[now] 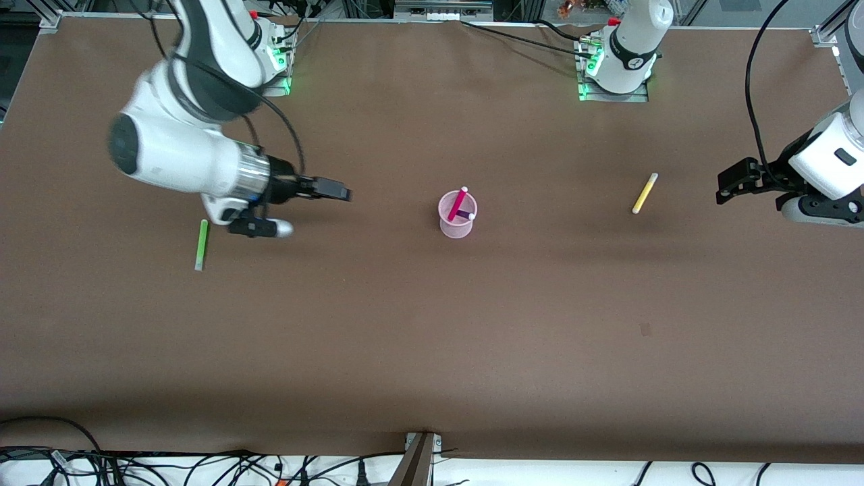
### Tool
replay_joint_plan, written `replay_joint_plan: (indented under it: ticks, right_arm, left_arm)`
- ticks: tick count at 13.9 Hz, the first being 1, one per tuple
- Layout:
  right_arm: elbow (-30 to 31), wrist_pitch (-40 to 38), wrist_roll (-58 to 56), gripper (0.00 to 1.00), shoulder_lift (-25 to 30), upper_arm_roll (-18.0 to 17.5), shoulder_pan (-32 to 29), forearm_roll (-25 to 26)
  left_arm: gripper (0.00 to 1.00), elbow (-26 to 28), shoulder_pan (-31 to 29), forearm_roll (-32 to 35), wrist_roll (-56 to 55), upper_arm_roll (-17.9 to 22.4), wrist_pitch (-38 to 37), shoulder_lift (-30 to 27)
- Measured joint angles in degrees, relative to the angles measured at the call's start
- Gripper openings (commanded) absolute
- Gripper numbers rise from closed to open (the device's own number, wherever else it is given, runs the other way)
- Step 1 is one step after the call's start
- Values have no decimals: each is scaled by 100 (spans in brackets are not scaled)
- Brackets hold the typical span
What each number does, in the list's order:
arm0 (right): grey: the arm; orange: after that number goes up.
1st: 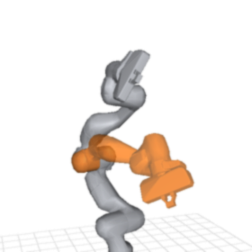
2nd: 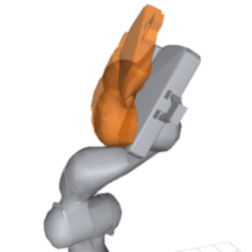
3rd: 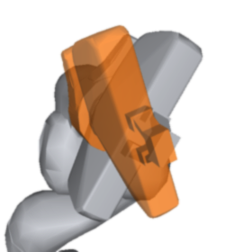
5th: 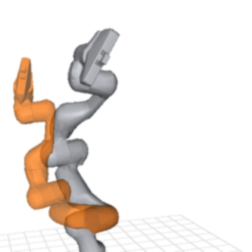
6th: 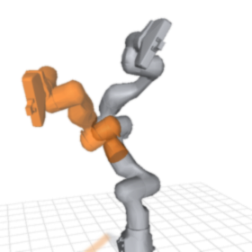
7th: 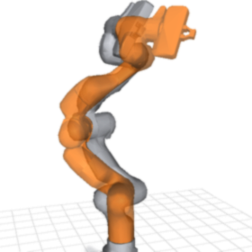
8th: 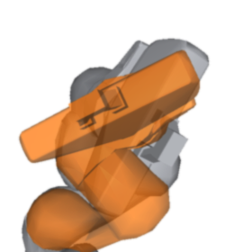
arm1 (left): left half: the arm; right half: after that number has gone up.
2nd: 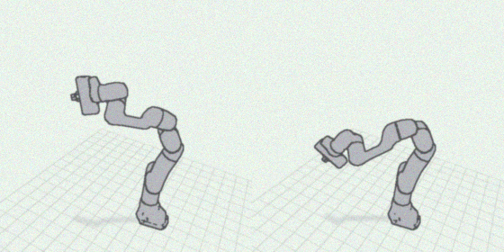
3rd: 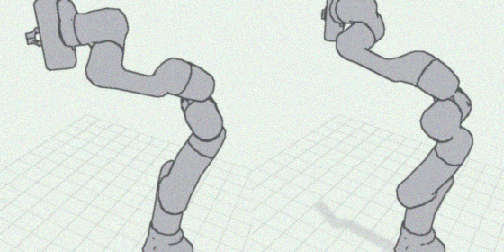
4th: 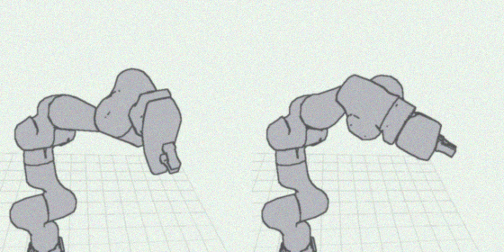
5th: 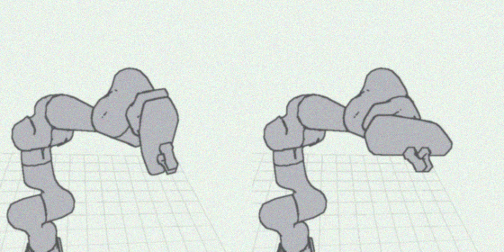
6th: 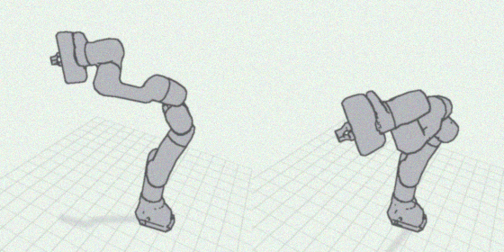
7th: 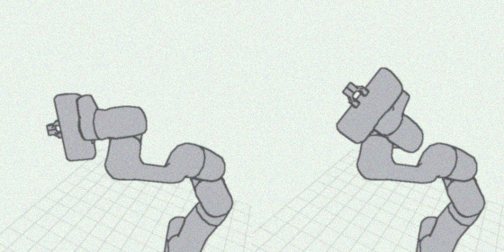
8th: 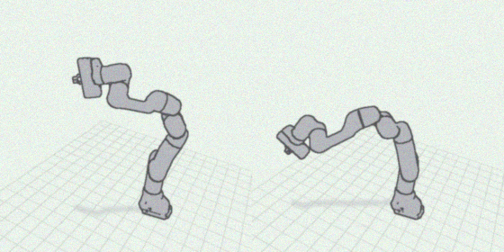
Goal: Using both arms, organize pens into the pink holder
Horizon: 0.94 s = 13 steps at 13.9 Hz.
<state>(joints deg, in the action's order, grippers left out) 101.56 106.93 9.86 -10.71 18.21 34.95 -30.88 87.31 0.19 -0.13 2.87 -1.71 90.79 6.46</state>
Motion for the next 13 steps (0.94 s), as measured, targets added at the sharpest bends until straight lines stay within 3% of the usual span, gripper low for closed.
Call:
replay_joint_plan:
  ticks: [3, 5, 9, 13]
  right_arm:
    - [-15, -47, -617, 100, 428, 274, -4, 1322]
    - [-207, -96, -811, 100, 575, 552, -3, 1909]
    - [-911, -1084, -1052, 100, 638, 912, -6, 2228]
    - [-1165, -1180, -1241, 100, 647, 1068, -6, 2404]
  left_arm:
    - [100, -3, -1, 0, 17, 0, -106, -19]
    - [100, 3, 1, 0, 30, 0, -108, -14]
    - [100, 20, 35, 0, 50, -10, -108, 15]
    - [100, 20, 18, 0, 50, -8, -85, 17]
